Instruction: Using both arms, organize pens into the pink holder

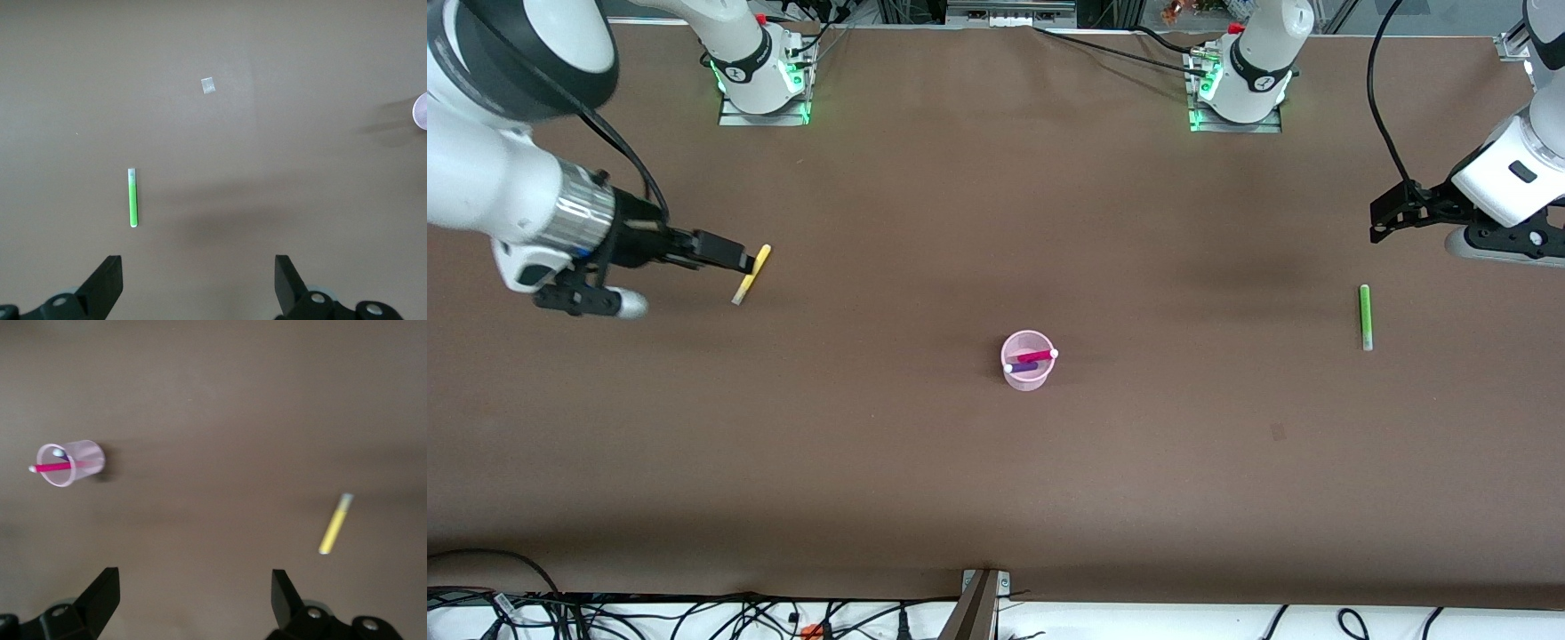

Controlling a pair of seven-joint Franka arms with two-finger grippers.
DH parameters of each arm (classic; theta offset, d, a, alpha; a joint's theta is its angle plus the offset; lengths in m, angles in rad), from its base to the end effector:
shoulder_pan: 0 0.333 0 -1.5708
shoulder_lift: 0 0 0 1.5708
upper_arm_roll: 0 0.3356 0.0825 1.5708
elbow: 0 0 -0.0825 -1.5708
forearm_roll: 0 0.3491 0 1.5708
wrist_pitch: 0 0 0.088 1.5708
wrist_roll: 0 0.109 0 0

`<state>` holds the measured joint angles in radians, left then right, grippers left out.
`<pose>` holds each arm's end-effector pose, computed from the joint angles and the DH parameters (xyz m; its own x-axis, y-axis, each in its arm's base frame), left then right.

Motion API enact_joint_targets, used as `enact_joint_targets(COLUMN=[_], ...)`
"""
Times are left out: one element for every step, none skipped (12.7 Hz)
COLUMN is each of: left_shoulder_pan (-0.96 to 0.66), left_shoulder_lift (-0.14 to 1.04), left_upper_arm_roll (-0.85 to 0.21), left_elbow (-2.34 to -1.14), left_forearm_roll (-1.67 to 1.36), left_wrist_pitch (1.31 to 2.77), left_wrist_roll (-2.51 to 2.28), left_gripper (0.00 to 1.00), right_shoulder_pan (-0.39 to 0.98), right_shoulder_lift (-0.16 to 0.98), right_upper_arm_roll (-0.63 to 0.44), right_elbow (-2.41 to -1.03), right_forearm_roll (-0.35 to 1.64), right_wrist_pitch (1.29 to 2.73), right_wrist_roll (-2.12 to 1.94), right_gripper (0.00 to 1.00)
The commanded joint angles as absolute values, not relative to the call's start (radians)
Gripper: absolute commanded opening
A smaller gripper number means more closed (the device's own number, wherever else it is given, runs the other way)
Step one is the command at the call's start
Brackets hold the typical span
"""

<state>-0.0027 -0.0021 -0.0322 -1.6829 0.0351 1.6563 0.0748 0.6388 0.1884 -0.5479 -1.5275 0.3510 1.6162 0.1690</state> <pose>0.5230 -0.0147 0.6014 0.9933 -0.1124 -0.0271 -0.1133 -0.9930 -0.0330 0.5636 0.1165 0.5783 0.9895 -0.0882 -0.1141 -0.1129 -0.9661 -0.2323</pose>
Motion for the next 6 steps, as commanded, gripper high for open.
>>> enact_joint_targets(left_shoulder_pan=[-0.003, -0.005, -0.006, -0.008, -0.008, -0.009], left_shoulder_lift=[-0.003, -0.003, -0.003, -0.003, -0.003, -0.003], left_upper_arm_roll=[-0.032, -0.034, -0.034, -0.034, -0.034, -0.035], left_elbow=[-1.678, -1.677, -1.677, -1.677, -1.675, -1.675], left_forearm_roll=[0.014, 0.014, 0.014, 0.014, 0.015, 0.015], left_wrist_pitch=[1.664, 1.664, 1.664, 1.664, 1.664, 1.664], left_wrist_roll=[0.081, 0.081, 0.081, 0.081, 0.081, 0.081], left_gripper=[1.0, 1.0, 1.0, 1.0, 1.0, 1.0], right_shoulder_pan=[0.502, 0.409, 0.321, 0.242, 0.168, 0.114], right_shoulder_lift=[0.06, 0.037, 0.022, 0.018, 0.017, 0.017], right_upper_arm_roll=[-0.407, -0.303, -0.208, -0.127, -0.057, -0.025], right_elbow=[-1.614, -1.62, -1.62, -1.615, -1.611, -1.605], right_forearm_roll=[0.215, 0.162, 0.119, 0.088, 0.065, 0.066], right_wrist_pitch=[1.623, 1.617, 1.614, 1.6, 1.598, 1.601], right_wrist_roll=[0.08, 0.078, 0.078, 0.077, 0.066, 0.04], right_gripper=[1.0, 1.0, 1.0, 1.0, 1.0, 1.0])
